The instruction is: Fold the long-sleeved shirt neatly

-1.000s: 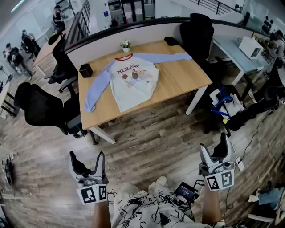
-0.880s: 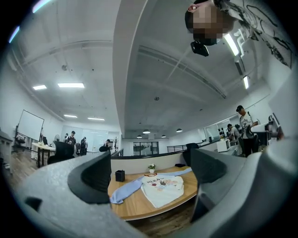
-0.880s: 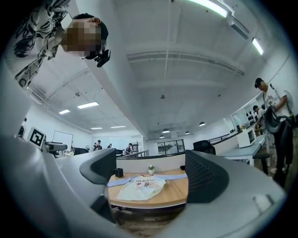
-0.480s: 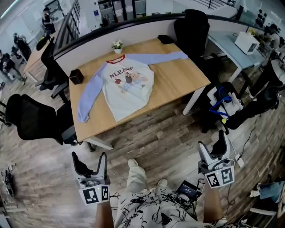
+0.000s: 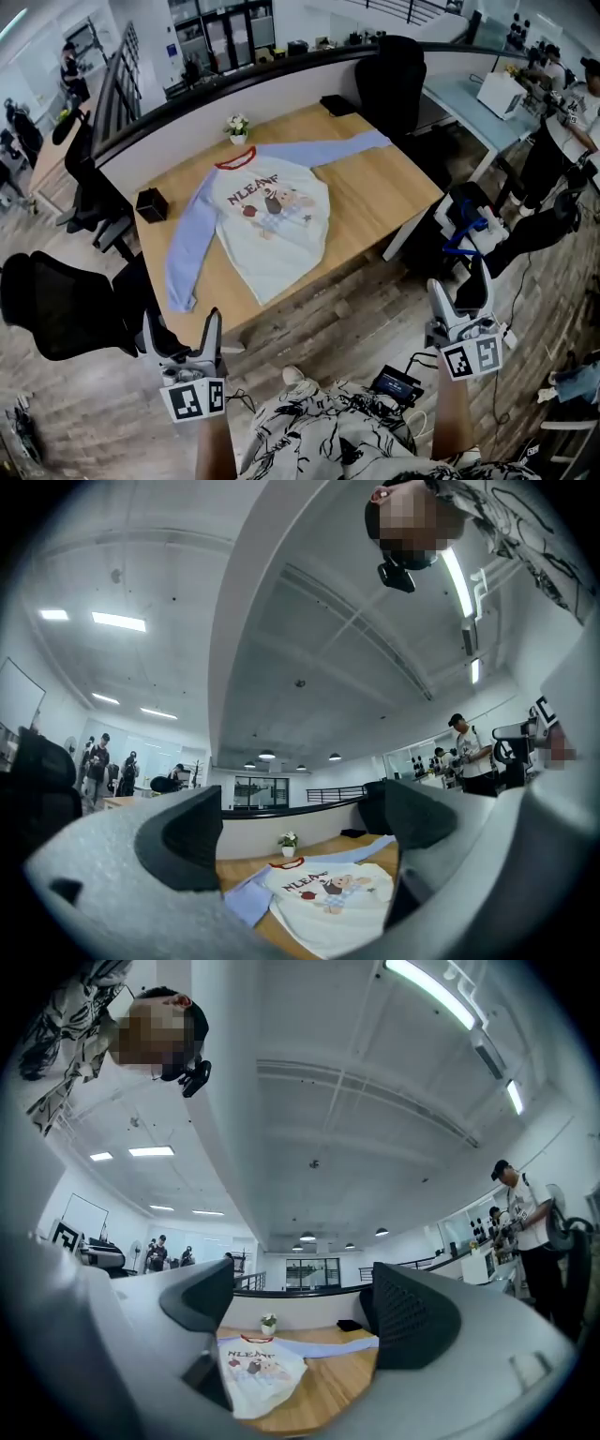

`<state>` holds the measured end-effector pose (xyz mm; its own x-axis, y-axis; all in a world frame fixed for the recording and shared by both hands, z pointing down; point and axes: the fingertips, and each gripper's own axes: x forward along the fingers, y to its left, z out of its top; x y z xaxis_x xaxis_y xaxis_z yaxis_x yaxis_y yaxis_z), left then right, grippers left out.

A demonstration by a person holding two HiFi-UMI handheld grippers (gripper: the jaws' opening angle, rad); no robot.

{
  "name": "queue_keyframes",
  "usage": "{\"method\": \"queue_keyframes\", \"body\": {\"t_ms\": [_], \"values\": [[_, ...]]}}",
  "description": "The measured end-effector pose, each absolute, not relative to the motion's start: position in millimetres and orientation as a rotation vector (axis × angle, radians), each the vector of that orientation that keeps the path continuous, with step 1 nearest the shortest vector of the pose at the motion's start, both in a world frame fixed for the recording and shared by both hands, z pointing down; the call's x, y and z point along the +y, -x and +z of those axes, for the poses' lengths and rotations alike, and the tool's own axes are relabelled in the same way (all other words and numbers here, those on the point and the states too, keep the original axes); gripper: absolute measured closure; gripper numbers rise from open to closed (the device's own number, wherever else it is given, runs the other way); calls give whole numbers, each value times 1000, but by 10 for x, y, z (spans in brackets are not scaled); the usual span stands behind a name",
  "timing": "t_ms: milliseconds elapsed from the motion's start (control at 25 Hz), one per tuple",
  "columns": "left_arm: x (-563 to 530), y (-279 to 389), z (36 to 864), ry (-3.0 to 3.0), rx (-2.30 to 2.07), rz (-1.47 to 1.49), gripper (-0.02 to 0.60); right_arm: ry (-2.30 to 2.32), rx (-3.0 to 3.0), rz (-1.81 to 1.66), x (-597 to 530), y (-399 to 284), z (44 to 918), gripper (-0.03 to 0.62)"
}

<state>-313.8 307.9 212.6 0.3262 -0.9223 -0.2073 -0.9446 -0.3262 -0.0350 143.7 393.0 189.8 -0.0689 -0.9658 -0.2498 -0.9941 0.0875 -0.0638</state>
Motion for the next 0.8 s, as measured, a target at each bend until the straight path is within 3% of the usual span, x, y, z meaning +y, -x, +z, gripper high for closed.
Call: {"method": "queue_keyframes", "body": {"t_ms": [480, 800], "values": [[1959, 2391, 2297, 2629, 1481, 169, 51, 2219, 1948, 105, 3714, -1975, 2226, 138], [1354, 1376, 2456, 2642, 1474, 125, 51, 2211, 1927, 123, 3051, -3090, 2275, 138]]}}
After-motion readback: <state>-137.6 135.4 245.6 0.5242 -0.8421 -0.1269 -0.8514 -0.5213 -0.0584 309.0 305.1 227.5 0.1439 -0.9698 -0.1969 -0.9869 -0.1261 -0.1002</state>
